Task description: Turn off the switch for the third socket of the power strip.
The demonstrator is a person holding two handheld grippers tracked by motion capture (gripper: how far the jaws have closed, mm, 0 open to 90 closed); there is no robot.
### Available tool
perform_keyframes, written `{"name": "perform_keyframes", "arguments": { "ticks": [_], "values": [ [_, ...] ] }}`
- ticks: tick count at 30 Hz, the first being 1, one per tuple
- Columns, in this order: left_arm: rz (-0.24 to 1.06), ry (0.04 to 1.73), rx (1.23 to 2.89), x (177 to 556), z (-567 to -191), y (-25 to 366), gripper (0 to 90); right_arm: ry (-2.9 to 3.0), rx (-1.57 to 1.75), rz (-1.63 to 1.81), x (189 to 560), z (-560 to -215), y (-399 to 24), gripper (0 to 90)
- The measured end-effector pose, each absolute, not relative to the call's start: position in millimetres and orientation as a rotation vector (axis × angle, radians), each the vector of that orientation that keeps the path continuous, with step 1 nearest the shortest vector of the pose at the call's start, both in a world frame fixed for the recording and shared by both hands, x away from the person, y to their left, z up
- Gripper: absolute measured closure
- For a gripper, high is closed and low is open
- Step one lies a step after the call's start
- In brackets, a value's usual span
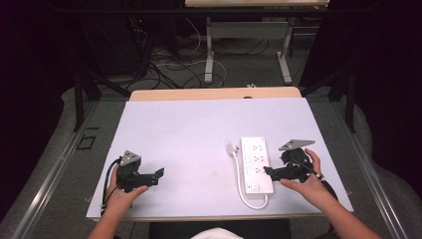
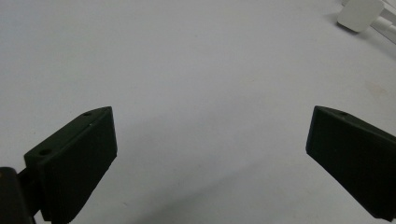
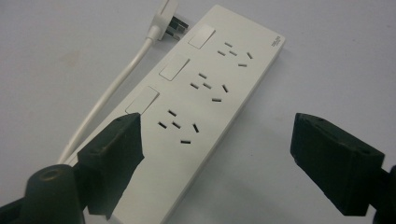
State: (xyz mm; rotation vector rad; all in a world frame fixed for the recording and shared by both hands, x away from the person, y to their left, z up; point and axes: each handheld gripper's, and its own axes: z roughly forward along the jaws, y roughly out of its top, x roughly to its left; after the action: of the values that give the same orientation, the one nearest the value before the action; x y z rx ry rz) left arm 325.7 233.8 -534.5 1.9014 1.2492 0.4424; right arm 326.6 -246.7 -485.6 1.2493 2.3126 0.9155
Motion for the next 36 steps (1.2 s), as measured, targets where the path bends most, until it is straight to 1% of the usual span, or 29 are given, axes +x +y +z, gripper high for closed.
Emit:
{"name": "perform_keyframes", "arguments": {
  "ticks": [11, 28, 36],
  "values": [
    [0.444, 1.249, 1.904, 325.6, -534.4, 233.7, 1.8, 2.339, 1.214, 0.888, 331.4, -478.8, -241.4, 27.9],
    [0.446, 1.252, 1.906, 325.9, -535.5, 232.8, 2.0, 2.375, 1.198, 0.859, 344.4, -469.0, -234.3, 36.6],
    [0.448, 1.252, 1.904, 326.0, -535.6, 232.9, 2.0, 2.396, 1.216, 0.838, 353.6, -467.6, -232.6, 38.7]
  ]
}}
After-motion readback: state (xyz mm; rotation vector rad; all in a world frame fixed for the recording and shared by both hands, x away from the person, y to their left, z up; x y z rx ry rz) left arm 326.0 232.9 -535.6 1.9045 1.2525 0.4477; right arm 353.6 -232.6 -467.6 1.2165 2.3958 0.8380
